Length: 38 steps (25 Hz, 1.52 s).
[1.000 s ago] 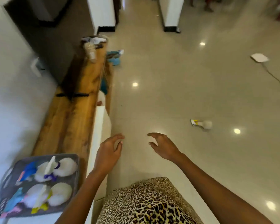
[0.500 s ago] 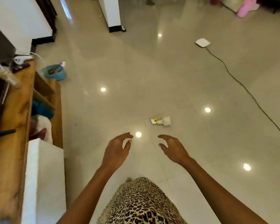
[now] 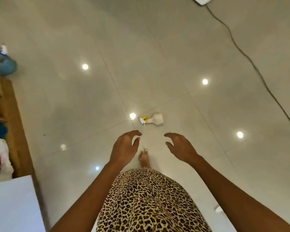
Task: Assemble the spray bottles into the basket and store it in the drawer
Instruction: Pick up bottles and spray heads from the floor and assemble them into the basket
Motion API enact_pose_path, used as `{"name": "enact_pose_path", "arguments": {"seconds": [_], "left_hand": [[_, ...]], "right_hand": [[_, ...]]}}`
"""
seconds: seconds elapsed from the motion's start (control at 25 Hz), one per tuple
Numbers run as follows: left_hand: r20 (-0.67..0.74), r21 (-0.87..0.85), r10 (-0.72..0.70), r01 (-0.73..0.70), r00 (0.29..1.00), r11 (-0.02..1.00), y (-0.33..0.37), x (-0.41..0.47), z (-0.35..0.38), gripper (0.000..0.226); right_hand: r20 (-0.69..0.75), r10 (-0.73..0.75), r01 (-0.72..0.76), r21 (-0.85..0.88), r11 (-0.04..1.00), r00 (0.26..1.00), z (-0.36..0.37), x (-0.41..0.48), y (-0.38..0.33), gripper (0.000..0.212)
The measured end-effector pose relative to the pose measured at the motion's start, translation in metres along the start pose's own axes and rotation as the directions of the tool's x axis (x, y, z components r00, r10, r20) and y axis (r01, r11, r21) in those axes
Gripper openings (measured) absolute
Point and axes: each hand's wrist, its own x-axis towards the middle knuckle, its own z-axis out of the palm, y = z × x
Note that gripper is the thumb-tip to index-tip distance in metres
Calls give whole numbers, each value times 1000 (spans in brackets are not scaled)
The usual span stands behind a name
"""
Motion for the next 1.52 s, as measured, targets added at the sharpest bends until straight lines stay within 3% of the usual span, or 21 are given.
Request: {"name": "enact_pose_path", "arguments": {"seconds": [0.2,0.36,0.56,0.64,0.72,0.84,0.88,1.0,1.12,1.16,1.24,1.36,1.52], "left_hand": [[94,83,-95,87,991,993,-28,116,61,25],[140,136,-209,190,968,972,-90,208,146,30],[160,173,-304,276,939,945,-191,312,270,45],[161,208,-321,286,933,935,-225,341,308,47],[149,222,-313,276,938,935,-250,359,334,47],[155,225,-340,302,928,926,-283,373,364,47],[156,225,-349,311,924,923,-291,373,370,47],[139,187,-370,343,918,921,-302,372,374,46],[122,125,-417,402,901,907,-292,365,361,45],[112,97,-433,424,894,900,-284,362,352,45],[77,41,-460,458,885,888,-260,356,327,44],[-10,-54,-508,507,861,860,-217,339,284,40],[-84,-237,-509,479,857,845,-136,294,205,43]], "right_hand": [[106,44,-34,-101,994,993,28,134,39,38],[218,-32,102,-318,943,976,92,243,87,30],[363,-145,326,-507,798,920,189,369,161,27],[413,-209,436,-592,678,886,224,416,185,26],[435,-196,467,-702,538,879,251,452,197,30],[389,-300,490,-739,463,871,279,487,203,19],[392,-295,490,-721,489,871,285,493,202,14],[269,-360,428,-754,499,893,287,504,196,35],[284,-370,455,-702,549,885,278,498,193,11],[252,-356,424,-696,579,900,266,494,189,15],[227,-300,372,-670,642,927,237,478,176,24],[242,-271,359,-498,789,932,191,443,149,35],[271,-293,377,-347,859,917,120,376,101,43]]}}
